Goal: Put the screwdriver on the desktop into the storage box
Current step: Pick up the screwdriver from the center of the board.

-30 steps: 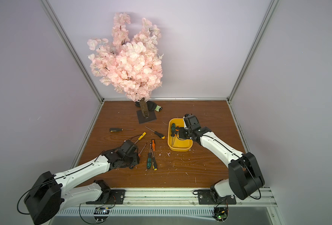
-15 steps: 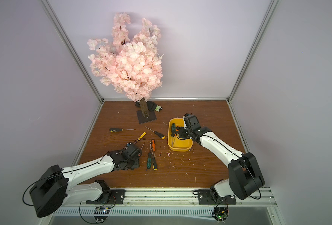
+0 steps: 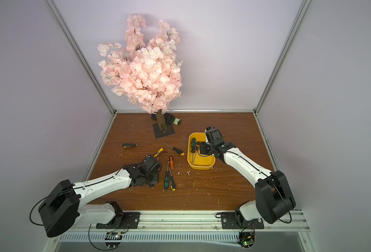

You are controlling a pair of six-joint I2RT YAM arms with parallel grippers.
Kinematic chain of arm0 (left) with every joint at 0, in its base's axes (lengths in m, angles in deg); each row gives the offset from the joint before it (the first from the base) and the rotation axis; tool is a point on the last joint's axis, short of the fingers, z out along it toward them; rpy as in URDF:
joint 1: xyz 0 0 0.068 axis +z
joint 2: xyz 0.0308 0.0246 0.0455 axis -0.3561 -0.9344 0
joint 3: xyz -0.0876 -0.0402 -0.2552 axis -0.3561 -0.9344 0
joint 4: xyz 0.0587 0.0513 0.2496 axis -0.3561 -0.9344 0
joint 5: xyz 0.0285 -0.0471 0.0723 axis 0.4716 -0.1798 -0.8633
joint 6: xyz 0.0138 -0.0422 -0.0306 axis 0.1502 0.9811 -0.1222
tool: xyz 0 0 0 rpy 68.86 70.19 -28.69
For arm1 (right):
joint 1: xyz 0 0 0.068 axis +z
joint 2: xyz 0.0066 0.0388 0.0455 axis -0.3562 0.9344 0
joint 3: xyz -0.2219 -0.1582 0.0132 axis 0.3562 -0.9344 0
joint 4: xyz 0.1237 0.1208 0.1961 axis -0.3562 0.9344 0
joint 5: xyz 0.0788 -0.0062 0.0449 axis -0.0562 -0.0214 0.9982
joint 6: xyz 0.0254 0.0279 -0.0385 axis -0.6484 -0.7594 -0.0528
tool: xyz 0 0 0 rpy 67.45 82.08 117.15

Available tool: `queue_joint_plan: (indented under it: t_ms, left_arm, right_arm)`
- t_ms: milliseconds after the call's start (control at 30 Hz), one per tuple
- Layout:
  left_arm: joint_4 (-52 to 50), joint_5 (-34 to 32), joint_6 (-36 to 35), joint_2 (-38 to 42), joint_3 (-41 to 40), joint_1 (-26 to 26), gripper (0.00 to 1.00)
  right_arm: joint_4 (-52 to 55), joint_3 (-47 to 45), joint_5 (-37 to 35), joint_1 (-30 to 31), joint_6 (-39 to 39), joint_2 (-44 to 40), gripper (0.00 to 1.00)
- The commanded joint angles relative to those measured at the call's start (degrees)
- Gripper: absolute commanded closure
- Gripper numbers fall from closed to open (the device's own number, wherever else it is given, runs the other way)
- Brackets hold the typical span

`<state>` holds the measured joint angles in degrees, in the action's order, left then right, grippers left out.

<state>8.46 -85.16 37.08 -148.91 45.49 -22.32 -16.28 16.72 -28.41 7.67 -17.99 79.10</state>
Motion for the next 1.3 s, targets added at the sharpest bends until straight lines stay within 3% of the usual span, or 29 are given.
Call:
queue_joint_plan:
  t_ms: [0, 300, 467, 700, 1000, 1267]
  left_arm:
    - [-1.90, 1.39, -5.48, -0.53, 4.67, 1.18, 0.82]
    - [-2.14, 19.25, -17.85, -3.12, 17.69, 6.29, 0.85]
    - [-3.13, 30.50, -21.84, -7.12, 24.46, 6.35, 0.85]
    - [-4.71, 37.03, -24.53, -10.58, 28.67, 7.14, 0.89]
    - [-5.20, 45.87, -26.78, -11.08, 31.50, 7.14, 0.90]
    - [-5.16, 50.11, -27.42, -9.90, 31.47, 7.14, 0.91]
  right_arm:
    - [-0.67, 1.55, -1.99, 0.29, 1.87, -1.19, 0.64]
    - [-2.11, 1.88, -2.64, 0.38, 9.47, -4.14, 0.60]
    - [-15.43, -7.25, -0.42, 1.92, 19.72, -13.87, 0.58]
    - [-32.52, -20.01, 6.39, 7.81, 41.19, -27.53, 0.54]
    - [-28.68, -21.09, 8.90, 13.43, 62.13, -29.04, 0.51]
    - [-27.44, -19.43, 9.21, 14.77, 69.73, -26.77, 0.51]
